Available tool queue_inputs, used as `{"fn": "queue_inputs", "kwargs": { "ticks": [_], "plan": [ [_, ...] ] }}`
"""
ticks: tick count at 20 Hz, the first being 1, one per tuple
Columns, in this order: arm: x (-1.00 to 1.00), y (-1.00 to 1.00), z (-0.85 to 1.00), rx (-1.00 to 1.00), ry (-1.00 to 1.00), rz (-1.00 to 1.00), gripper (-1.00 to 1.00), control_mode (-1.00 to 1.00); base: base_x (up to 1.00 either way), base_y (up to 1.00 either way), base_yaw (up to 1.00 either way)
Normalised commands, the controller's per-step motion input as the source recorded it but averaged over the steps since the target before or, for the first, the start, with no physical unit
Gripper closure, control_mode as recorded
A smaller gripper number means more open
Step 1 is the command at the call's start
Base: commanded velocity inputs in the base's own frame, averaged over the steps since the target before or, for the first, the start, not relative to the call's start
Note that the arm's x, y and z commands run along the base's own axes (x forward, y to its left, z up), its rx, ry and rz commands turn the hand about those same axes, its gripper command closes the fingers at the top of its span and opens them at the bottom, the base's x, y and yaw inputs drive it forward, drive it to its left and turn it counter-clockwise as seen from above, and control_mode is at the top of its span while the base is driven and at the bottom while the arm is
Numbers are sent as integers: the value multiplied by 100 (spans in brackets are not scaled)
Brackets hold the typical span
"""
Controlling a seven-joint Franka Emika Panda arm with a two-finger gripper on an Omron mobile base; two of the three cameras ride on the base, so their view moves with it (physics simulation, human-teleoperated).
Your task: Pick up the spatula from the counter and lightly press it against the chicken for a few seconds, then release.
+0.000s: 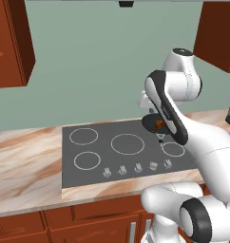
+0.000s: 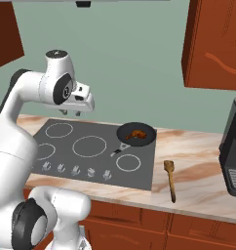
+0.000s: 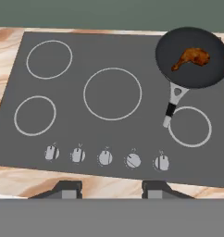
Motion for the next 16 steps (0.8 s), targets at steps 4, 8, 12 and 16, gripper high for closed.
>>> {"fn": "queue_inputs", "kwargs": {
  "ticks": [4, 8, 12, 16],
  "plan": [
    [-4, 0, 0, 0, 0, 0, -100, -100, 0, 0, 0],
    [-25, -3, 0, 0, -8, 0, -100, -100, 0, 0, 0],
    [-36, -5, 0, 0, -3, -2, -100, -100, 0, 0, 0],
    [-27, -13, 0, 0, -10, 0, -100, -100, 0, 0, 0]
  ]
}}
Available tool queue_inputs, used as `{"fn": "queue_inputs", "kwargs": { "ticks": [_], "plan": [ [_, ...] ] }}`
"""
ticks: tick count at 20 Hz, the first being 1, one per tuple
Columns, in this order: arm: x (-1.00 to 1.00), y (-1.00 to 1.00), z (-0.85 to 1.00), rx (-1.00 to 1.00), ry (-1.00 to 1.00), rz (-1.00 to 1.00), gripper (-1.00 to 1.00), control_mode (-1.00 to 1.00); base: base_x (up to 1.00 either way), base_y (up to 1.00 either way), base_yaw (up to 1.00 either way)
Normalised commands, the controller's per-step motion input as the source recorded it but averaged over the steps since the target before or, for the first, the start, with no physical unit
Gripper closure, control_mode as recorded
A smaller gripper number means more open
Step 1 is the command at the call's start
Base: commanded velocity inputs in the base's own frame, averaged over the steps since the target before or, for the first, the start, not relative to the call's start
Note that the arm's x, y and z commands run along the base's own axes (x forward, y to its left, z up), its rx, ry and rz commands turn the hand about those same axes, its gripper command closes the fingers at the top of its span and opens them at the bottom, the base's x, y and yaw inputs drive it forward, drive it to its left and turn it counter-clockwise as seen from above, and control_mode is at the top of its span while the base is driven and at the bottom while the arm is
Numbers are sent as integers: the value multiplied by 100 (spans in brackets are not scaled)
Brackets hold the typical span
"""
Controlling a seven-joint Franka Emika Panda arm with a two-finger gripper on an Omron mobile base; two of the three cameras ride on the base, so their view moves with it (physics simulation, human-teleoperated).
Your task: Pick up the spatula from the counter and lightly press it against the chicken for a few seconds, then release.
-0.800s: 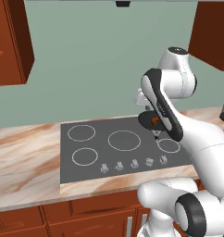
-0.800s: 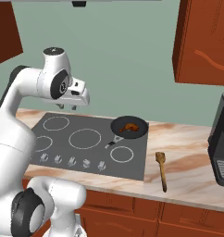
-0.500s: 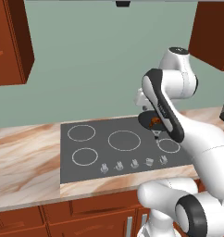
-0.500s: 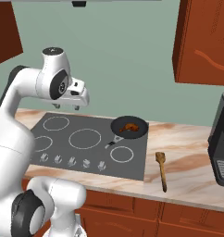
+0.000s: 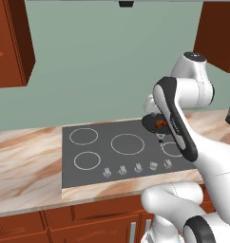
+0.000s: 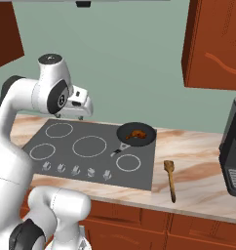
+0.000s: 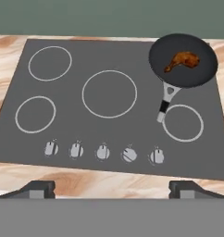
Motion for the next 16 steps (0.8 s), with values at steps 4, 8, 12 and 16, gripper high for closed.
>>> {"fn": "queue_inputs", "kwargs": {
  "ticks": [4, 8, 12, 16],
  "plan": [
    [-27, -23, 0, 0, -10, -1, -100, -100, 0, 0, 0],
    [-27, -32, 0, -3, -2, -1, -100, -100, 0, 0, 0],
    [-22, -30, 0, -8, 0, -2, -100, -100, 0, 0, 0],
    [-13, -24, -6, -11, 0, -1, -100, -100, 0, 0, 0]
  ]
}}
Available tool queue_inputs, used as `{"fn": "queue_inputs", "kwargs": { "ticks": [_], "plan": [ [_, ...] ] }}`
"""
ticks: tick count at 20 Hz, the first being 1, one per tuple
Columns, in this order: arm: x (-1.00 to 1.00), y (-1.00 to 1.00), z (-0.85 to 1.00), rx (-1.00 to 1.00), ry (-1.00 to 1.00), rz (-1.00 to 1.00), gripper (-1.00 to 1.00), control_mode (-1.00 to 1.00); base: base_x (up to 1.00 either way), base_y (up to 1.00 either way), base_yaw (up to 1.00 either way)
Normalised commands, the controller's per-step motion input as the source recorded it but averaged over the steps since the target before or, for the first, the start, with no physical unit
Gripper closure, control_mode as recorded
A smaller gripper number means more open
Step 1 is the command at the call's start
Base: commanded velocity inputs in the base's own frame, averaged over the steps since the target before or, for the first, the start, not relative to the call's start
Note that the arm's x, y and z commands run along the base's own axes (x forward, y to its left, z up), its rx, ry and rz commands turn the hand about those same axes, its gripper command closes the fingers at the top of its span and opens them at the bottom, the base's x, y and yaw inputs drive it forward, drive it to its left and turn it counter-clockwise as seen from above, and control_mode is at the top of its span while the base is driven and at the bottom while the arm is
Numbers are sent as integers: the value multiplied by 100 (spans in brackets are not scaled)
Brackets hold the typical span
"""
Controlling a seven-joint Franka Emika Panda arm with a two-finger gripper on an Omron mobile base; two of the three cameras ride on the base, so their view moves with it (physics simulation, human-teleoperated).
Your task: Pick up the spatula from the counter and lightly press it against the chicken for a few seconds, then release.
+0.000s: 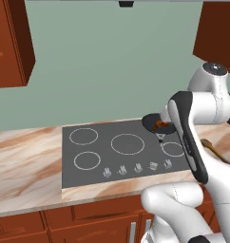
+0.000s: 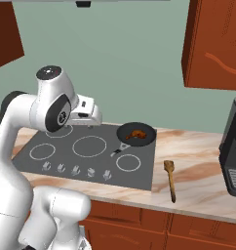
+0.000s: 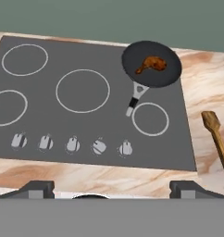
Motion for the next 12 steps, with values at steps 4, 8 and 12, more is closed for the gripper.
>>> {"fn": "queue_inputs", "kwargs": {
  "ticks": [4, 8, 12],
  "plan": [
    [-3, -30, -3, -7, 0, -1, -100, -100, 0, 0, 0],
    [0, -35, 0, 0, 4, 0, -100, -100, 0, 0, 0],
    [0, -31, -2, 0, 1, 0, -100, -100, 0, 0, 0]
  ]
}}
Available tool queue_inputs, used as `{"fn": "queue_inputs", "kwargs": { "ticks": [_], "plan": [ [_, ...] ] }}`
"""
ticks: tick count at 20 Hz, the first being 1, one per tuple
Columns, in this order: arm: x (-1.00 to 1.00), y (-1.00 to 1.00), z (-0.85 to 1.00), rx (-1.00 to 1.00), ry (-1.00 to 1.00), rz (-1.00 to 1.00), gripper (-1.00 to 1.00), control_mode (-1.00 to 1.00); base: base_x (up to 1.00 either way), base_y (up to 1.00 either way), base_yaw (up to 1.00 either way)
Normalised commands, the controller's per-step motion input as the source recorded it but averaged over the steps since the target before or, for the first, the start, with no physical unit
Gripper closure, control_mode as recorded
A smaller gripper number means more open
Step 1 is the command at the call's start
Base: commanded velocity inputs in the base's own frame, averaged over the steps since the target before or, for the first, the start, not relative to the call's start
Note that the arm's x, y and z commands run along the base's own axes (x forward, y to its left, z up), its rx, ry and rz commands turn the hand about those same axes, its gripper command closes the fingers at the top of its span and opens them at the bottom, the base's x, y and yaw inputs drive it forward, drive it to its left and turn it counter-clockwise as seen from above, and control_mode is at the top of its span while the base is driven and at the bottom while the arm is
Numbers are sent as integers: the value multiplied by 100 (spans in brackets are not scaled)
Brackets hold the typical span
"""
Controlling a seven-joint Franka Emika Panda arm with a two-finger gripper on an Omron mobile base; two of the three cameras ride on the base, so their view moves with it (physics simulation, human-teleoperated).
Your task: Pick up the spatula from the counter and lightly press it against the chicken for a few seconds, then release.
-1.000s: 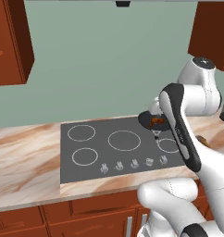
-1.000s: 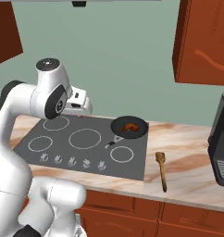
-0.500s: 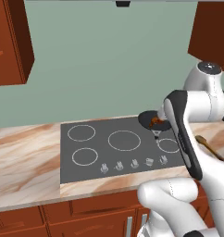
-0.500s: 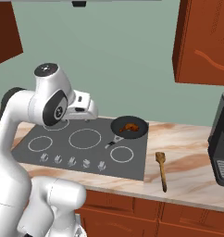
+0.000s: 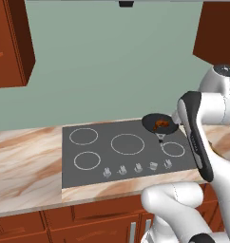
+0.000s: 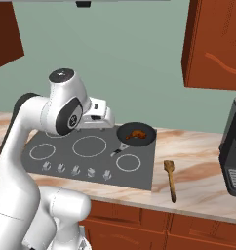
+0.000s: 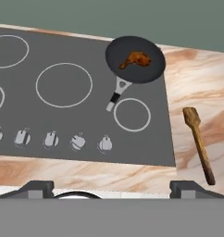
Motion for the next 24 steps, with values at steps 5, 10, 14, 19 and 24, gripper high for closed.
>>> {"fn": "queue_inputs", "kwargs": {
  "ticks": [5, 10, 14, 19, 24],
  "plan": [
    [0, -29, -12, 0, -4, 0, -100, -100, 0, 0, 0],
    [0, -29, -16, 0, -2, 0, -100, -100, 0, 0, 0],
    [0, -32, -7, 0, 1, 0, -100, -100, 0, 0, 0],
    [0, -29, -3, 0, 4, 0, -100, -100, 0, 0, 0],
    [0, -30, -12, 0, 0, 0, -100, -100, 0, 0, 0]
  ]
}}
